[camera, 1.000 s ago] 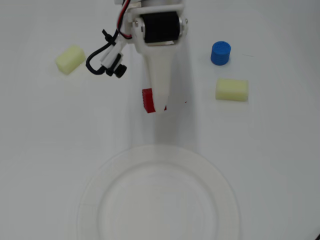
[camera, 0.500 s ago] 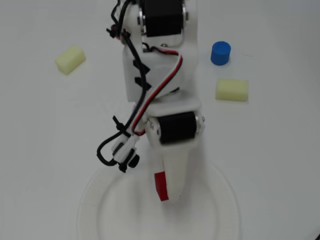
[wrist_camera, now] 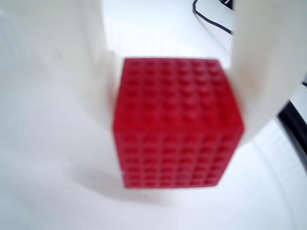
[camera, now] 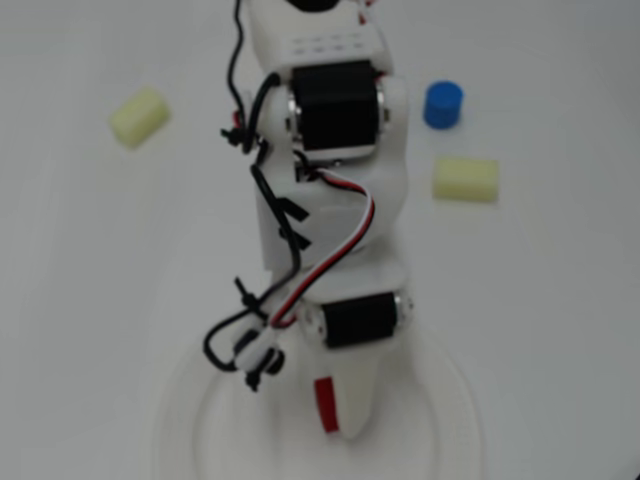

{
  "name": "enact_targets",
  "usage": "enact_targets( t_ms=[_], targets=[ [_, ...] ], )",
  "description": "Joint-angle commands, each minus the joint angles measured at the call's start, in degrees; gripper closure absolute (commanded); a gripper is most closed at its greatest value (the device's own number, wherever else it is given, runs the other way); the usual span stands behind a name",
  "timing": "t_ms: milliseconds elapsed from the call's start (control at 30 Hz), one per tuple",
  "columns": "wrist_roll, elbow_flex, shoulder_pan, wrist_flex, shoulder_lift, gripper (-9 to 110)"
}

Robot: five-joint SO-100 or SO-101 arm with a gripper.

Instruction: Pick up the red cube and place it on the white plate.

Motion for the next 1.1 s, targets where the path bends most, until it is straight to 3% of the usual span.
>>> enact_targets(
  t_ms=[0, 100, 367, 567, 733, 1067],
  targets=[
    [-0.7, 0.26, -0.62, 2.29, 0.62, 102],
    [0.35, 0.18, -0.79, 4.66, -0.62, 99],
    [4.31, 1.14, -0.44, 7.65, 3.25, 77],
    [5.27, 11.95, -0.88, 9.67, 16.08, 73],
    [5.54, 13.54, -2.02, 18.11, 25.31, 73],
    [9.23, 53.44, -3.16, 18.72, 66.53, 73]
  ],
)
